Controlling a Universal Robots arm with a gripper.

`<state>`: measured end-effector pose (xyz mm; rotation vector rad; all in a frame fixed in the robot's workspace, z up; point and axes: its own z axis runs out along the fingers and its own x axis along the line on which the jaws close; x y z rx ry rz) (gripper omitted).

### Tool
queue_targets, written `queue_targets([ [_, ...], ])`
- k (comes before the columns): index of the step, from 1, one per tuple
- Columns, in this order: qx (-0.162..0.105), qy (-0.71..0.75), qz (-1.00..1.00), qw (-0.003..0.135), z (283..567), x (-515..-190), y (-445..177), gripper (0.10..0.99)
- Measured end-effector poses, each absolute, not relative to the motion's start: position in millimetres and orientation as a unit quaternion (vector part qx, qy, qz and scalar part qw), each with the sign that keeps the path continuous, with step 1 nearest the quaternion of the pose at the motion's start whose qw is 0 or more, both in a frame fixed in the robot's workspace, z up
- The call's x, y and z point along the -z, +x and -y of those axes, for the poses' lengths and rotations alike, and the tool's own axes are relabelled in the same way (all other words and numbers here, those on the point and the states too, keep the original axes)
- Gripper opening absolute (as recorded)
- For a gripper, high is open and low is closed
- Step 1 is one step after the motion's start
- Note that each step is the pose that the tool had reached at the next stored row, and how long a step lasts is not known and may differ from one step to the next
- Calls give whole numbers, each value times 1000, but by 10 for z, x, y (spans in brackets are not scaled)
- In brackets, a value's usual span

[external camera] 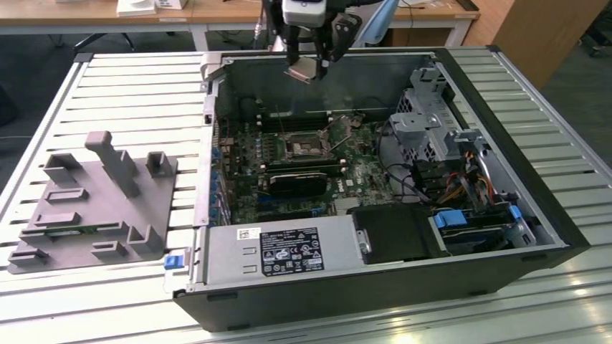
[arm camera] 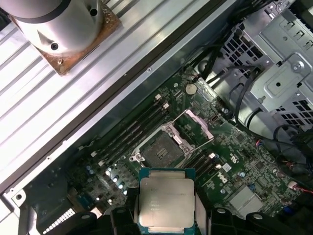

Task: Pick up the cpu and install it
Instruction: 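Place the cpu into insertion slot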

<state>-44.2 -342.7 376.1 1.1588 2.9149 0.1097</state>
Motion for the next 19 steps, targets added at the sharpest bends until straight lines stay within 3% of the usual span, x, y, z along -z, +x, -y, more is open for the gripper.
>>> queue_targets([
  [19, -34, 465, -884, 5, 3426, -3749, -442, 541],
])
